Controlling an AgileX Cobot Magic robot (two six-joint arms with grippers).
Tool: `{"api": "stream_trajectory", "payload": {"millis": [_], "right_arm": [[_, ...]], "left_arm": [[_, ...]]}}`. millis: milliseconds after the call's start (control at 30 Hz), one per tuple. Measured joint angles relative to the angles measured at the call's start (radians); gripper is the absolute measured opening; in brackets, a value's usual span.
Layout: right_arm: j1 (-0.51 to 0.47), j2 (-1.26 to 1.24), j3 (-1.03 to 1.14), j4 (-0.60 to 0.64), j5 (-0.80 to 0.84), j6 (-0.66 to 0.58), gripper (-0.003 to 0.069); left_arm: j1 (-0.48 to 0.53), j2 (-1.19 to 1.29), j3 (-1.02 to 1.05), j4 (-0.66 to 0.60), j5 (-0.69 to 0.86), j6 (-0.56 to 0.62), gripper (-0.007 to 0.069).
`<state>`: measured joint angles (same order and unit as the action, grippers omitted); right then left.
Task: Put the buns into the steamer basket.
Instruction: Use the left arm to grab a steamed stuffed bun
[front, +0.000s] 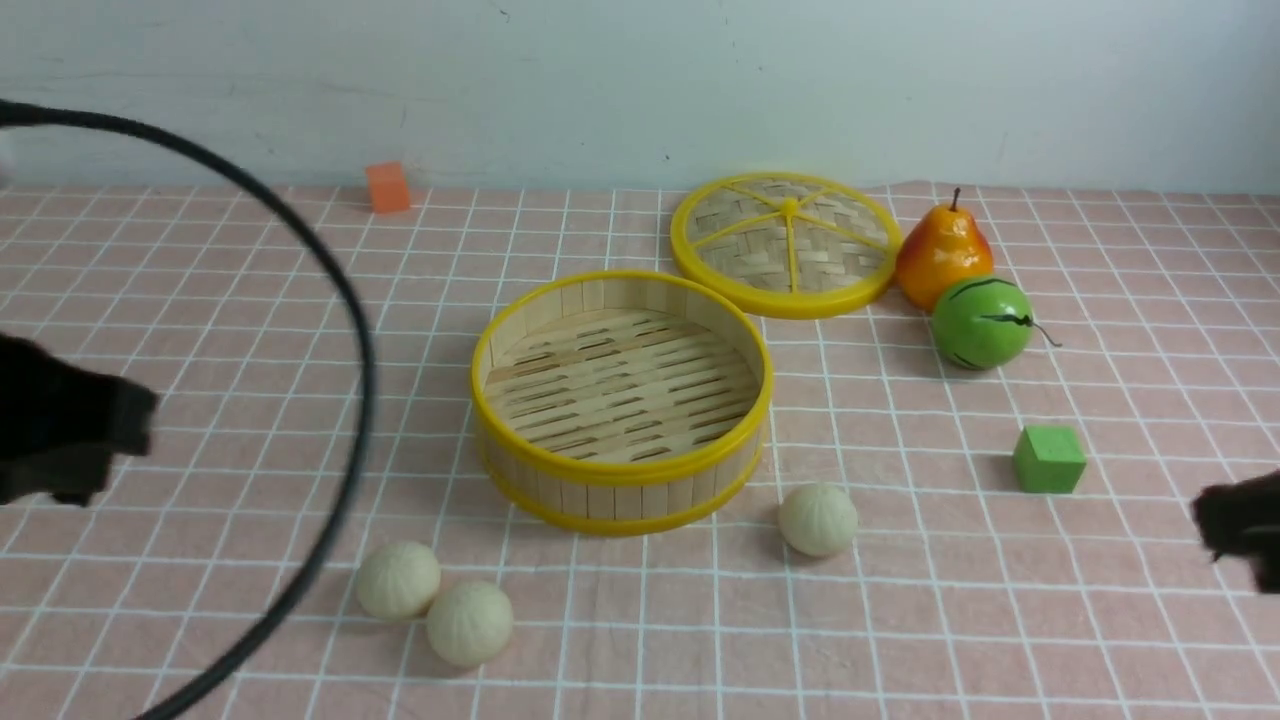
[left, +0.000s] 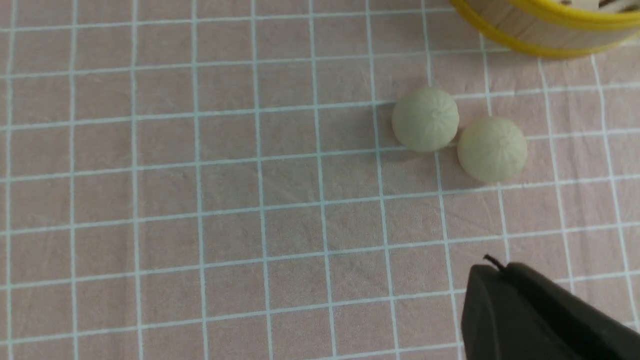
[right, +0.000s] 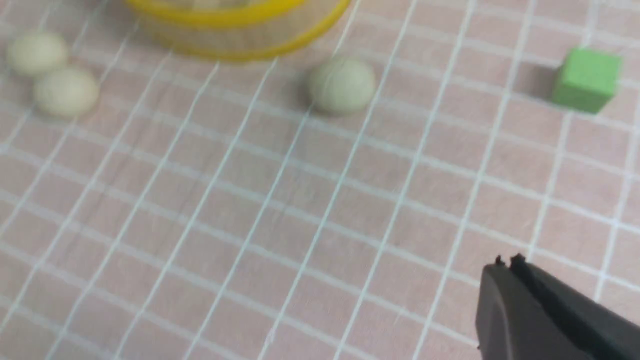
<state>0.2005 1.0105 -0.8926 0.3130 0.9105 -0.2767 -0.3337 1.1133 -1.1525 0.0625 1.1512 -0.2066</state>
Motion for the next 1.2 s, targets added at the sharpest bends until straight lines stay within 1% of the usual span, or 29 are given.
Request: {"api": "stream_trajectory", "payload": {"millis": [100, 200, 233, 267, 333, 467, 600, 700, 800, 900, 1000, 1100, 1200], "right_arm": [[0.123, 0.111, -0.03, -0.065, 0.042, 0.008, -0.0016], [0.175, 0.168, -0.036, -0.095, 0.049, 0.012, -0.0015], [0.198, 0.193, -0.04, -0.103, 0.05, 0.013, -0.0015], [0.214, 0.213, -0.041, -0.107, 0.05, 0.014, -0.0014], [0.222, 0.225, -0.041, -0.112, 0.05, 0.015, -0.0014], [0.222, 0.227, -0.041, -0.118, 0.047, 0.015, -0.001], [0.222, 0.227, -0.041, -0.118, 0.046, 0.015, -0.001], [0.222, 0.227, -0.041, -0.118, 0.046, 0.015, -0.001], [0.222, 0.227, -0.041, -0.118, 0.046, 0.015, -0.001], [0.222, 0.227, -0.041, -0.118, 0.046, 0.015, -0.001], [0.222, 0.227, -0.041, -0.118, 0.046, 0.015, -0.001], [0.222, 0.227, -0.041, -0.118, 0.046, 0.015, -0.0008], [0.222, 0.227, -0.041, -0.118, 0.046, 0.015, -0.0005]], "left_arm": [[-0.054, 0.135, -0.032, 0.023, -0.002, -0.041, 0.0011], [-0.063, 0.227, -0.041, 0.023, -0.014, -0.052, 0.0062], [-0.063, 0.279, -0.043, 0.023, -0.026, -0.054, 0.0103], [-0.063, 0.326, -0.043, 0.023, -0.038, -0.055, 0.016], [-0.063, 0.397, -0.043, 0.023, -0.065, -0.057, 0.0249], [-0.063, 0.505, -0.043, 0.023, -0.157, -0.069, 0.0402], [-0.063, 0.594, -0.044, 0.032, -0.231, -0.1, 0.0458], [-0.063, 0.635, -0.044, 0.039, -0.26, -0.11, 0.0459], [-0.063, 0.685, -0.045, 0.046, -0.304, -0.121, 0.044], [-0.063, 0.731, -0.045, 0.05, -0.35, -0.13, 0.0388], [-0.063, 0.741, -0.046, 0.051, -0.363, -0.135, 0.0316], [-0.063, 0.741, -0.054, 0.059, -0.359, -0.135, 0.0216], [-0.063, 0.734, -0.093, 0.063, -0.305, -0.131, 0.0101]]}}
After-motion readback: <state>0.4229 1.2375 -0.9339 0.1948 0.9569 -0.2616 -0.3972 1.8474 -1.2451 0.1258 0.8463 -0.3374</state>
